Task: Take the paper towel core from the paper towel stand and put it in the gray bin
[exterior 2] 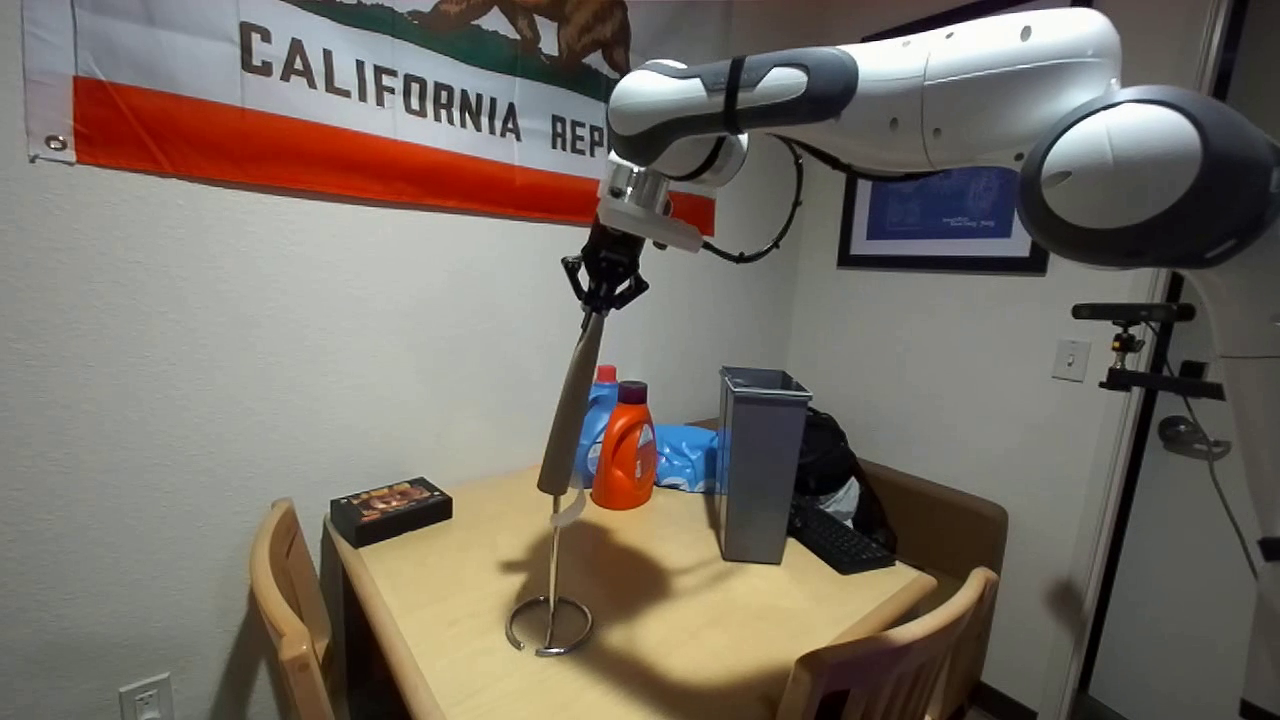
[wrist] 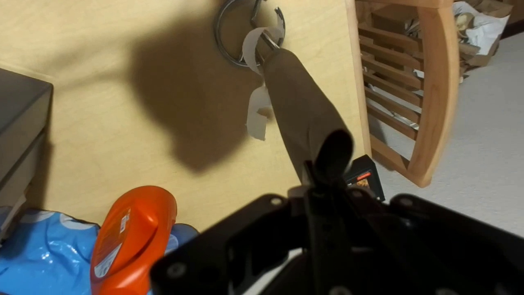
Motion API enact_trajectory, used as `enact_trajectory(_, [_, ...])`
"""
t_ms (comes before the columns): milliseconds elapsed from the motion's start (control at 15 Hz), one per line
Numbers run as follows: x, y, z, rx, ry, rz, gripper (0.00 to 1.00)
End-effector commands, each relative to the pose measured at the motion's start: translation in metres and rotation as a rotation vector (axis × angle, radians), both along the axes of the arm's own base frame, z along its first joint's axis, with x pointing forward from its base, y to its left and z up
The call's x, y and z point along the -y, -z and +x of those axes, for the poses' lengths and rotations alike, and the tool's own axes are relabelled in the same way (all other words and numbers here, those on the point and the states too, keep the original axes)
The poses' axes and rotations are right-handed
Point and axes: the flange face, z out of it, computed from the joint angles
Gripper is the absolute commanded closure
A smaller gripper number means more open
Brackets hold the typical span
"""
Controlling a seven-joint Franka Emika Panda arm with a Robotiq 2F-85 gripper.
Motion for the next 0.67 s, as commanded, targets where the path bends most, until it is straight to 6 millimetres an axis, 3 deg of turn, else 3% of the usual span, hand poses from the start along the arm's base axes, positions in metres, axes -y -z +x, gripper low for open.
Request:
enact_trajectory(0, [0.004,-0.036,-0.031,0.036,-0.044,0.060,0.99])
enact_trajectory(333, [0.014,-0.073,-0.061,0.107,-0.077,0.092,0.99])
enact_trajectory(600, [0.016,-0.085,-0.075,0.143,-0.058,0.122,0.99])
